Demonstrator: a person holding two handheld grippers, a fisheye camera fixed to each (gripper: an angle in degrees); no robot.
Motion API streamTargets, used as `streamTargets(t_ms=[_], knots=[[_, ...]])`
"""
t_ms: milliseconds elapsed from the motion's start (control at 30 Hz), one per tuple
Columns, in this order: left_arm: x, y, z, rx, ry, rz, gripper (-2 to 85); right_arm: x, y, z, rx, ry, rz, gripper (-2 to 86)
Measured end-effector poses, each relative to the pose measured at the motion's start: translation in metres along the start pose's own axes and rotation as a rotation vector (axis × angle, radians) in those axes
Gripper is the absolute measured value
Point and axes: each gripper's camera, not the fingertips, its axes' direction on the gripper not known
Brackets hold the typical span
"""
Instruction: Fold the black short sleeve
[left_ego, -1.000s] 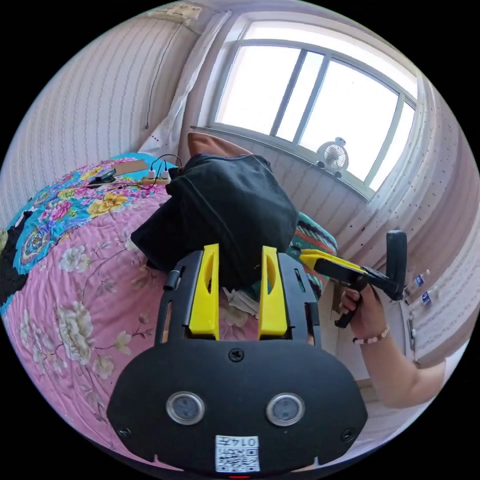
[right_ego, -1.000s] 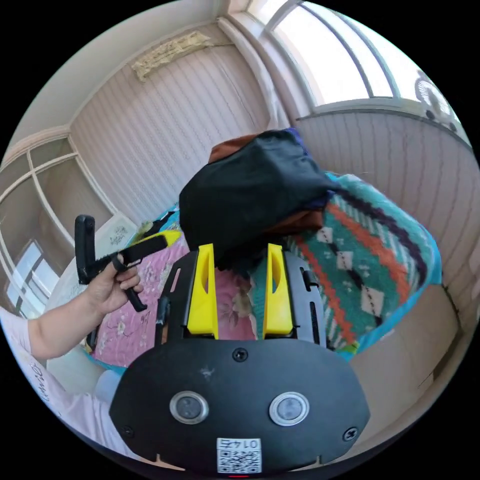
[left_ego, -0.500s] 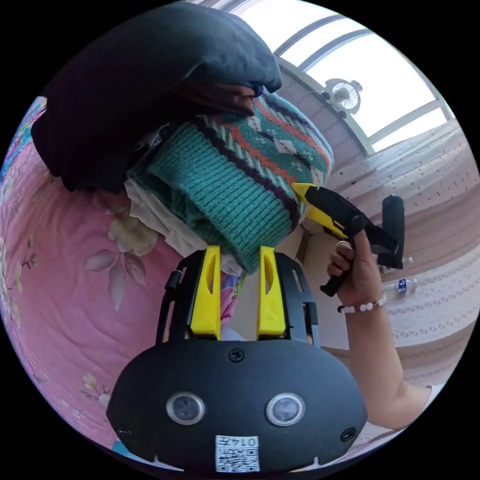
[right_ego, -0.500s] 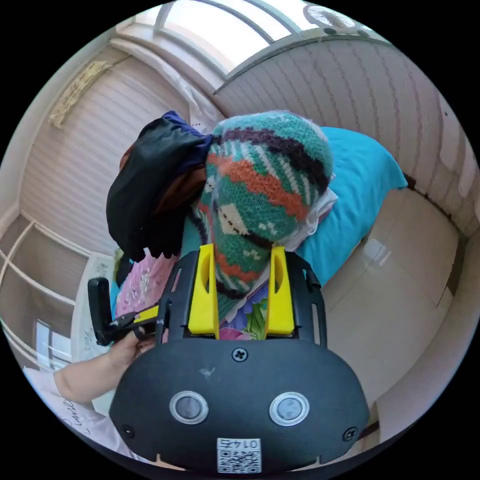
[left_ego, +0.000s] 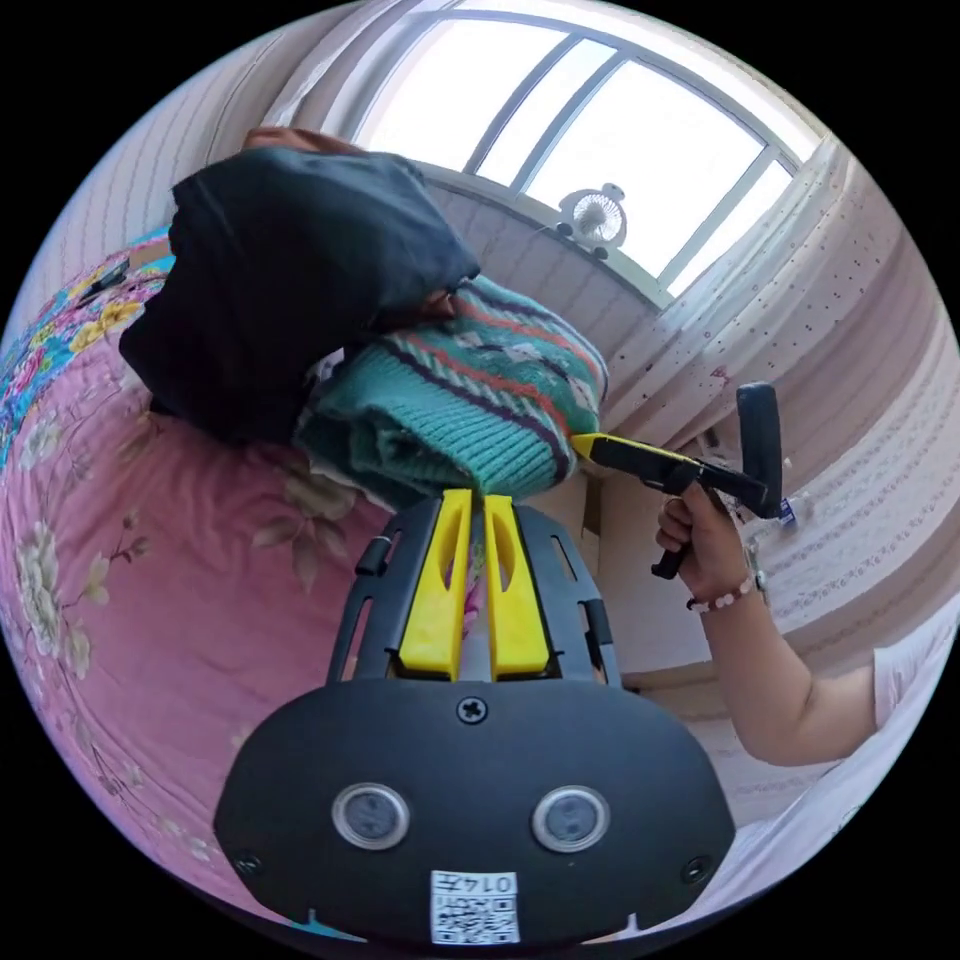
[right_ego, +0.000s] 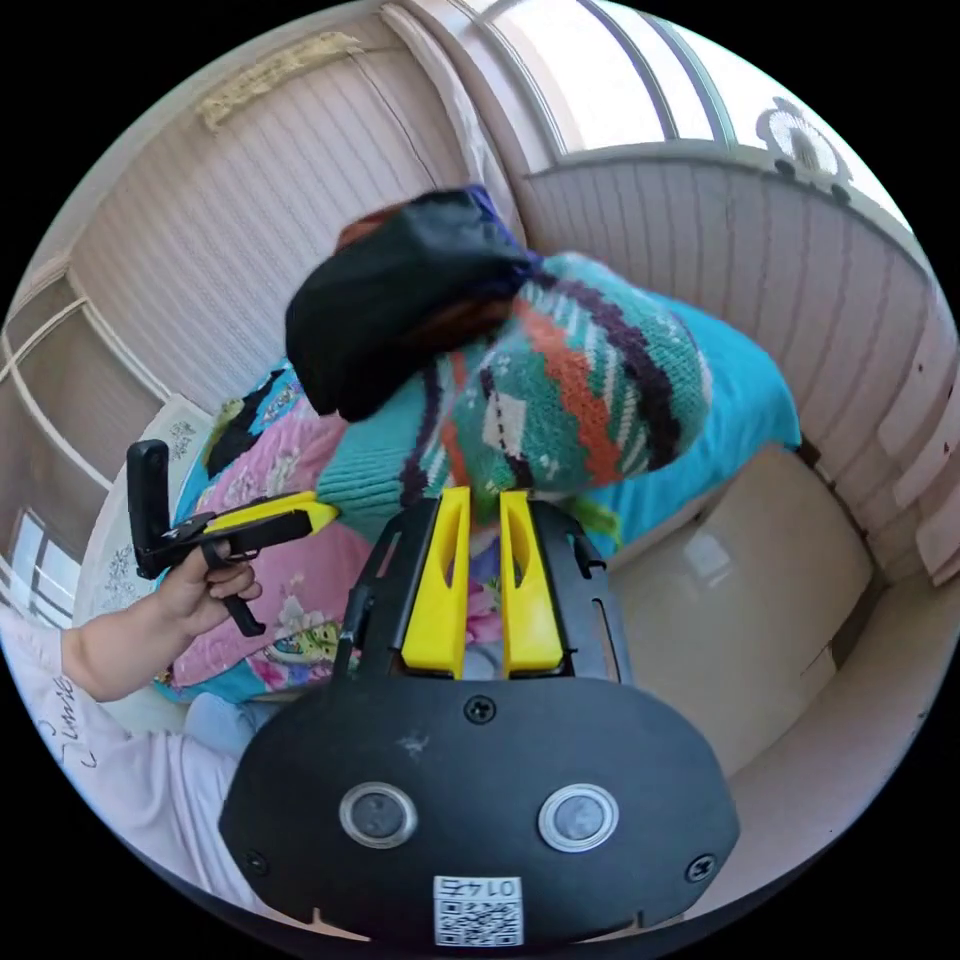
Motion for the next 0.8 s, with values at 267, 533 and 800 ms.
streamTargets(t_ms=[267, 533, 800], knots=[[-0.018, 0.017, 0.019, -0.052, 0.004, -0.077, 3.5, -0.004, 0.019, -0.001, 0.04, -0.066, 0.085, 7.8], [-0.03, 0.035, -0.057, 0.218, -0.178, -0.044, 7.8, -0.099, 0.0, -0.047, 0.305, -0.022, -0.244, 7.9], [-0.064, -0.01, -0.115, 0.357, -0.235, -0.176, 9.0, -0.224, -0.082, 0.031, 0.162, -0.001, -0.533, 11.1]])
